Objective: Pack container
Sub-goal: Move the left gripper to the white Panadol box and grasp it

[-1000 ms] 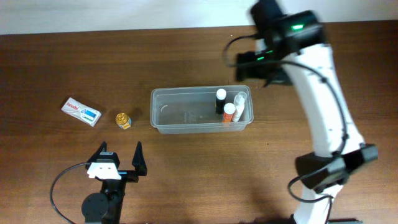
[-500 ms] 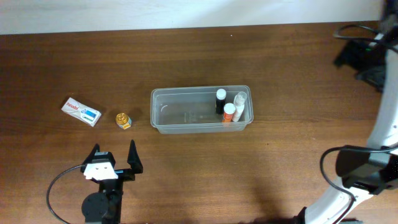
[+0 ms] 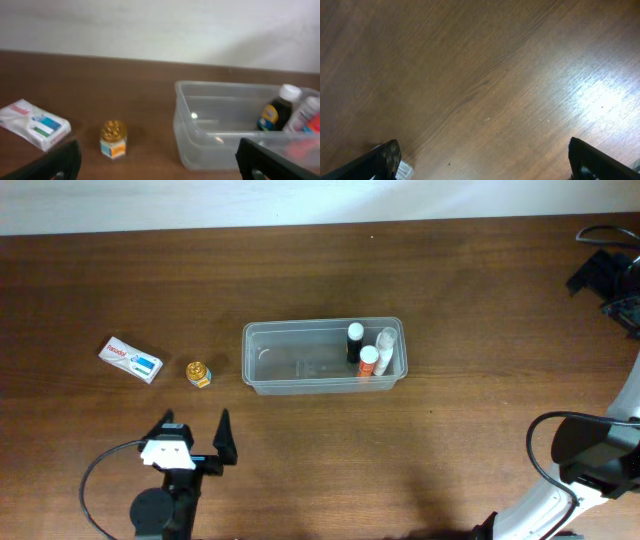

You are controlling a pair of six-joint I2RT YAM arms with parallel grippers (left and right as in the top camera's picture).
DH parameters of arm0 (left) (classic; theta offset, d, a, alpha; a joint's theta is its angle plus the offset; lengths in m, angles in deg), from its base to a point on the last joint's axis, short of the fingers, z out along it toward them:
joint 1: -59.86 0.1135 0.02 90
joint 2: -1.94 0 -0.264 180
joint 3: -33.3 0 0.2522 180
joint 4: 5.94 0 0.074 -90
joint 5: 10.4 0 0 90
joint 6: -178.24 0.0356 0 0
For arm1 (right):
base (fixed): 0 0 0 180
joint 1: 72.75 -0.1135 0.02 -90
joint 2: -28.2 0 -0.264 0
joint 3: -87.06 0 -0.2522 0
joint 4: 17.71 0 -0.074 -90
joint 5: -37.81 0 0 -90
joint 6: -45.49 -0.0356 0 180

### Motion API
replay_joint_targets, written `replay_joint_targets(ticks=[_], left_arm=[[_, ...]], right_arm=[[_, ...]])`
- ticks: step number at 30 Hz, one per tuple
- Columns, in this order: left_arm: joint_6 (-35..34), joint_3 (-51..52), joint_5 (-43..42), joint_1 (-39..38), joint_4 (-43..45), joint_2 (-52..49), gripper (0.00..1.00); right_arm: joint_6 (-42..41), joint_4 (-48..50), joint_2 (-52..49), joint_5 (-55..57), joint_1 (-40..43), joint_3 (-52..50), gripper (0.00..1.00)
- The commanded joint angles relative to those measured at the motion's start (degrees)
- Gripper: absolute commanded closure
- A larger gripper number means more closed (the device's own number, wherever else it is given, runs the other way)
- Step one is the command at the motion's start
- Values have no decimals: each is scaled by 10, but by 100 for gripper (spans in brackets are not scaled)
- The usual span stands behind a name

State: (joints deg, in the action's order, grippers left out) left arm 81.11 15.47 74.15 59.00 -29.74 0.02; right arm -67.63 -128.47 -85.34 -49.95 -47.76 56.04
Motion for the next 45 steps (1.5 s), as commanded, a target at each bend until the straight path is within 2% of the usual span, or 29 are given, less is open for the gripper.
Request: replay_joint_targets(ticks=[1, 4, 8, 17, 20, 25, 29, 31, 33, 35, 38, 41, 45], left_arm=[[-5, -96, -16, 5, -29, -43, 1], [-5, -201, -8, 9, -64, -131, 1], [-5, -370, -11, 11, -161, -288, 1], [51, -851, -29, 11, -602, -691, 1], [50, -942, -30, 11, -682, -782, 1], [51, -967, -69, 10, -676, -878, 1], [49, -967, -56, 14, -643, -939, 1], [-4, -967, -35, 25, -623, -966, 1], [-107, -967, -2, 48, -613, -992, 1], [-178, -967, 6, 74, -606, -1012, 1], [-259, -967, 5, 116, -593, -1041, 1], [-301, -967, 4, 151, -580, -1068, 0], [-311, -967, 3, 179, -559, -1100, 1]], right_arm=[[3, -3, 14, -5, 2, 6, 2], [3, -3, 14, -5, 2, 6, 2], [3, -3, 14, -5, 2, 6, 2], [3, -3, 14, -5, 2, 6, 2], [3, -3, 14, -5, 2, 6, 2], [3, -3, 14, -5, 2, 6, 2], [3, -3, 14, -5, 2, 6, 2], [3, -3, 14, -5, 2, 6, 2], [3, -3, 14, -5, 2, 6, 2], [3, -3, 14, -5, 2, 6, 2], [3, -3, 14, -5, 2, 6, 2], [3, -3, 14, -5, 2, 6, 2], [3, -3, 14, -5, 2, 6, 2]])
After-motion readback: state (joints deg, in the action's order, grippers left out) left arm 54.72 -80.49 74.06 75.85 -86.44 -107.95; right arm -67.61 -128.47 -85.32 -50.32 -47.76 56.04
